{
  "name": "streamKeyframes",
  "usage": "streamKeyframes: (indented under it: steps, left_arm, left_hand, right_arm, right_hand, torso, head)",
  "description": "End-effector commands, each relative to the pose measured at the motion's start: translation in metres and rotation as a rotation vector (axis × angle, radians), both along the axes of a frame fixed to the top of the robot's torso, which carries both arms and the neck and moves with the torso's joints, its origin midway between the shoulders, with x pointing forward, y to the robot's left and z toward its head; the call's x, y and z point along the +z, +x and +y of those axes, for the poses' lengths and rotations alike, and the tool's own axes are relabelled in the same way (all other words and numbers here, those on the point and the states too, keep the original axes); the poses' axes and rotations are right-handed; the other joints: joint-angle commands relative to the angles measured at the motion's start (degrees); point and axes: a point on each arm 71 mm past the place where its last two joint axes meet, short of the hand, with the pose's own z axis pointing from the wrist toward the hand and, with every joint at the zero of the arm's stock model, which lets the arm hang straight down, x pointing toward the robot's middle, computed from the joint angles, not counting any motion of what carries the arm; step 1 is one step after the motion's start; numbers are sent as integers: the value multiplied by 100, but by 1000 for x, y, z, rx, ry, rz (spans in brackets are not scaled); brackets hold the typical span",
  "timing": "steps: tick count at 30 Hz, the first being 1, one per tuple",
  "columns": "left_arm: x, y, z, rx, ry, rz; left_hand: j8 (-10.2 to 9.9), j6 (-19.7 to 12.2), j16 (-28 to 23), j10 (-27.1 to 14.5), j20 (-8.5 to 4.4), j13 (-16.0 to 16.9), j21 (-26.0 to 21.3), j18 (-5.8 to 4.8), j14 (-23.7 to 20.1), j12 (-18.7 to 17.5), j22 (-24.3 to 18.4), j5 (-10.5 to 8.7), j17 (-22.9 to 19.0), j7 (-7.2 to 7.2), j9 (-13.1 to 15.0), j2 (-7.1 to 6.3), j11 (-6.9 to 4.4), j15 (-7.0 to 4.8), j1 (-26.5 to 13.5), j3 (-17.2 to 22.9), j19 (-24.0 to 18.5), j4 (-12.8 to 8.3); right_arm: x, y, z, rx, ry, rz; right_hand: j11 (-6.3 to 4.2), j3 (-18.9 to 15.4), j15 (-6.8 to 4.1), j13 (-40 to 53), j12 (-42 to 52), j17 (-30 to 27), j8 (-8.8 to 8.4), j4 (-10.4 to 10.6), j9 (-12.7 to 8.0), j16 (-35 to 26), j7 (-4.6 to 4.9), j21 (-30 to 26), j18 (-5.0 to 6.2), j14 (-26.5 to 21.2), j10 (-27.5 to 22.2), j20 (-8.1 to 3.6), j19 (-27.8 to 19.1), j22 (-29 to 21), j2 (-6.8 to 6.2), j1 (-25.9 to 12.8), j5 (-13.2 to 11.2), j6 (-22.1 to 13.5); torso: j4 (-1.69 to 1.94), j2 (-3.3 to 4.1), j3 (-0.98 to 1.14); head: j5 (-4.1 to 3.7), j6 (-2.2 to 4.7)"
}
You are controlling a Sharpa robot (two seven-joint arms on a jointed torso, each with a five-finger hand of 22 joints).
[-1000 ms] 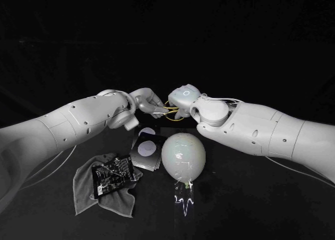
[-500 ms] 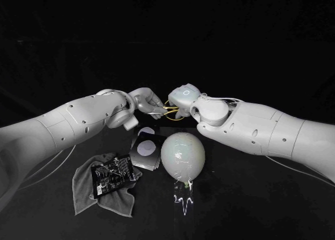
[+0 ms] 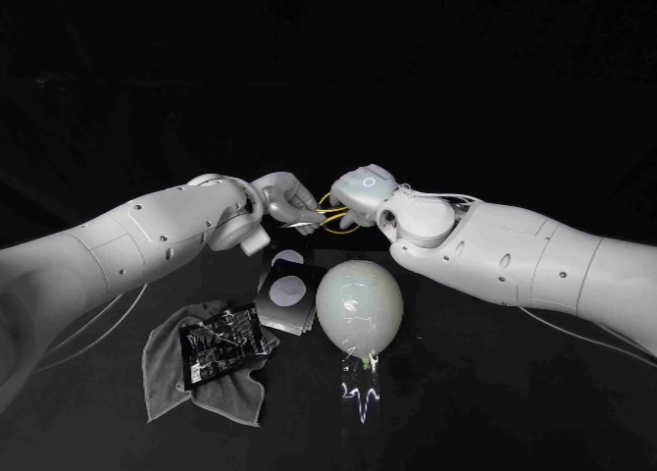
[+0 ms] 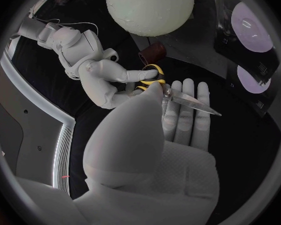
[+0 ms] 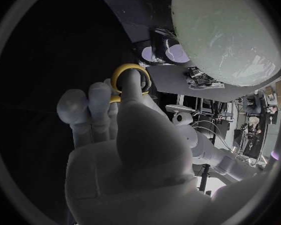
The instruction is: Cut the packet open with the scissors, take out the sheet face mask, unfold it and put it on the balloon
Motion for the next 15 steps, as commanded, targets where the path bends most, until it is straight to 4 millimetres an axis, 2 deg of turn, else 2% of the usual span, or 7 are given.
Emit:
streamKeyframes:
  steps: [1,6,7,10,14,15]
  left_arm:
    - [-3,-2,-4,-15,7,35]
    - [-5,-2,-4,-8,14,53]
    - [-5,-3,-4,-6,15,58]
    - [-6,-3,-3,1,16,74]
    - [-7,-3,-2,9,17,89]
    - [-7,-3,-2,11,17,93]
  left_hand:
    - [42,-52,17,301,-21,2,34,21,55,-2,12,20,21,-10,184,-54,-247,5,-62,439,32,-318]
    - [104,-91,10,327,-30,3,77,19,73,-3,31,19,57,-11,288,-130,-251,0,-182,666,26,-371]
    - [124,-104,6,333,-32,3,92,18,77,-4,38,18,70,-11,324,-158,-251,0,-229,742,23,-392]
    - [164,-133,-1,345,-36,3,122,17,85,-4,52,18,96,-12,398,-207,-253,-2,-327,899,11,-448]
    - [205,-164,-10,354,-37,4,155,16,91,-4,67,17,126,-12,479,-255,-253,-4,-446,1064,-4,-519]
    - [205,-164,-10,354,-37,4,155,16,91,-4,67,17,126,-12,479,-255,-253,-4,-446,1064,-4,-519]
  right_arm:
    - [5,-4,4,67,62,8]
    - [7,-6,2,100,104,17]
    - [7,-7,2,106,112,20]
    - [6,-8,1,117,125,39]
    - [5,-8,0,126,125,71]
    - [4,-9,0,127,123,81]
  right_hand:
    - [-8,-134,0,-162,6,-92,-19,120,-115,-93,28,-186,118,-85,-198,20,-103,244,-2,96,-10,-157]
    - [-25,-103,-11,-375,7,-70,-21,257,-280,-104,-7,-275,129,-61,-398,32,-86,195,-52,186,-10,-255]
    - [-84,-80,-41,-505,3,472,-19,291,-375,284,-55,-4,69,231,-602,29,124,305,-77,276,-9,-321]
    - [-114,-64,-60,-665,10,785,-11,404,-516,547,-102,247,20,453,-744,7,326,421,-163,295,-8,-386]
    - [-119,-15,-65,-768,1,608,-9,493,-604,424,-109,20,64,363,-933,0,201,344,-272,235,-8,-435]
    - [-128,49,-67,-788,4,622,-13,540,-653,426,-131,11,63,360,-1013,0,202,346,-345,193,-7,-486]
  torso:
    - [-6,1,-1]
    - [1,5,6]
    - [3,5,4]
    - [3,4,4]
    - [2,4,2]
    - [2,4,1]
  head:
    - [8,0]
    - [6,-1]
    - [6,-1]
    - [16,-12]
    - [19,-20]
    - [20,-24]
